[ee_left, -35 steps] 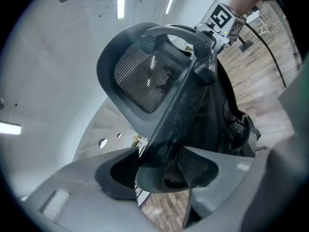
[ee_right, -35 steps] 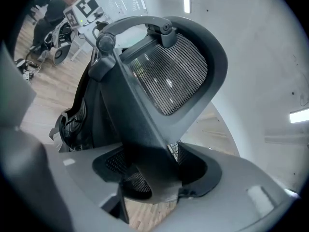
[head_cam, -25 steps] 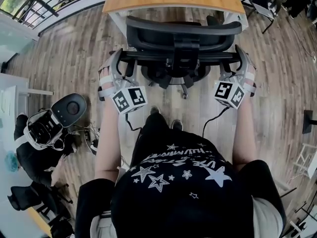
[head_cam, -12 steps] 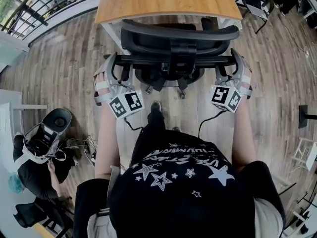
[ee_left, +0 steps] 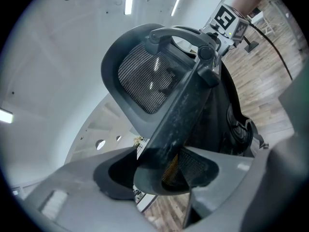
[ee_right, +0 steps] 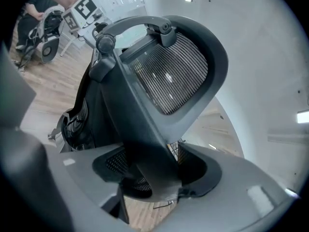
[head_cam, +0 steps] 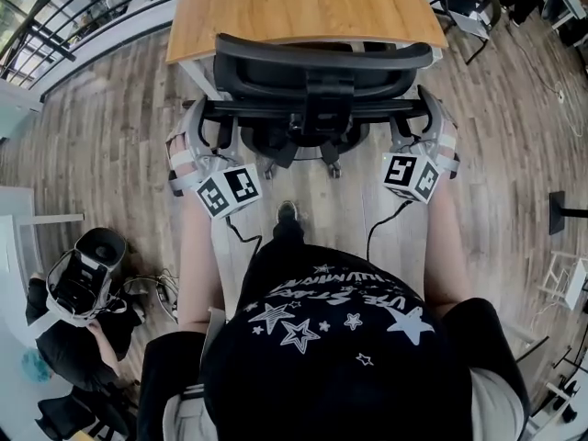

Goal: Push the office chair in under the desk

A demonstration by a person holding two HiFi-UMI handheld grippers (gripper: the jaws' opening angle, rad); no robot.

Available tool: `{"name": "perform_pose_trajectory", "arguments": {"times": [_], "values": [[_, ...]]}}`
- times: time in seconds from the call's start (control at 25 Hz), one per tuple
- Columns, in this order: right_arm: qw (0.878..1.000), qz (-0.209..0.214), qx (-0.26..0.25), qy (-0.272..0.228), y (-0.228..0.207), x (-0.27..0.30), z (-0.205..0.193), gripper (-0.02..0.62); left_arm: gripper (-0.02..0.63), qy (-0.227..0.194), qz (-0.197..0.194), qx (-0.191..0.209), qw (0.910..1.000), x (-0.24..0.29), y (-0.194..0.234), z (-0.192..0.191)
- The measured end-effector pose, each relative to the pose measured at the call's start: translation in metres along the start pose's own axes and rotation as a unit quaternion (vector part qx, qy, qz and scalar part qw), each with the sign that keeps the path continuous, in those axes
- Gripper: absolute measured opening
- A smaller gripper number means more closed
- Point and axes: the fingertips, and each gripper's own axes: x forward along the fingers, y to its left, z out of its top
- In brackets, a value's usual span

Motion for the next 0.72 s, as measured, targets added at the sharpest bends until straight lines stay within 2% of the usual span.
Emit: {"name": "perform_pose_trajectory", "arguments": {"times": [0.24,0.72], "values": [[1.000,-0.003,0.003,0.001,-0.005,0.032,0.003,0.294,0.268,-0.021,-0.013,-0.007,0.9997,0.031,0.007,0.000],[1.000,-0.009,0.003,0.009,-0.012,0.100,0.021,0.295,0.270,-0.023,-0.021,-0.006,0.9995,0.098,0.030,-0.011]]}}
